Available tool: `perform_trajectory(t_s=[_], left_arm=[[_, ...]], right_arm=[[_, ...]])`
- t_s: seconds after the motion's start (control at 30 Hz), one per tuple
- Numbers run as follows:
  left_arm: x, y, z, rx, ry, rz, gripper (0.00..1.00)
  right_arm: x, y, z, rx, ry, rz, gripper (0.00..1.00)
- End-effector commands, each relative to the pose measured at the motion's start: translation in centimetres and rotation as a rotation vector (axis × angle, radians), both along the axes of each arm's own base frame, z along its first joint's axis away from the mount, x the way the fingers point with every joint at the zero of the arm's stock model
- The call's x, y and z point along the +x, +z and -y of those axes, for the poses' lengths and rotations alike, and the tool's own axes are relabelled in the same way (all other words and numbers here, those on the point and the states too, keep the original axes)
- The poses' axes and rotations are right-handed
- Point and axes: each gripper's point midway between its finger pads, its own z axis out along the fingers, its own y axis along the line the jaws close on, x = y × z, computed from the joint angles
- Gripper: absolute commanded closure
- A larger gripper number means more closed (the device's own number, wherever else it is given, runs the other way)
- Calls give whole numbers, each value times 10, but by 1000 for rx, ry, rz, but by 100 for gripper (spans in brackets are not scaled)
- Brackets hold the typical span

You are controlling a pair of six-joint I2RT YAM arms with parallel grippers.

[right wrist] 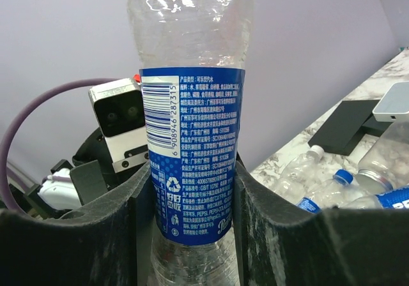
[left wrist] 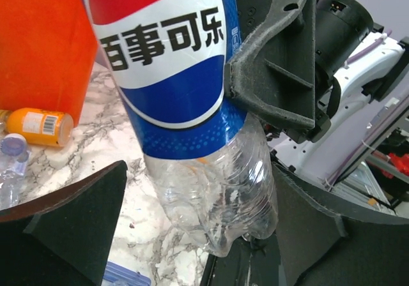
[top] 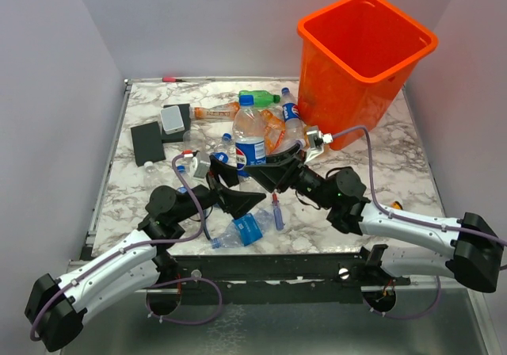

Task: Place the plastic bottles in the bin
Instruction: Place the plastic bottle in the trash bin.

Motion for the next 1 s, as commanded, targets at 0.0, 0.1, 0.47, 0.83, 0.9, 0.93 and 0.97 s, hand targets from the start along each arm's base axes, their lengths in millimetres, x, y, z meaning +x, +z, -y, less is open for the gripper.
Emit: perform_trajectory(t_s=[0.0,0.1,0.47,0.83,0.9,0.93,0.97], left_arm=[[-14,8,6,-5,-85,27,17],[-14,8,6,-5,-85,30,33],[-9,5,5,1,-56,40,62],[-17,-16,20,120,-131,85,75],[-19,-22,23,147,-135,87,76],[-20,-24,24,159,-136,89,77],[-21,-25,25,169,-136,91,77]], right_arm=[[-10,8,-5,43,49,23,55],[-10,7,-6,37,51,23,55],[-1,8,15,-80,-60,-33,4],[20,70,74,-436,-326,-14,0],[24,76,74,-470,-338,-10,0],[26,78,73,-486,-348,-11,0],[31,76,72,-507,-362,-22,1]])
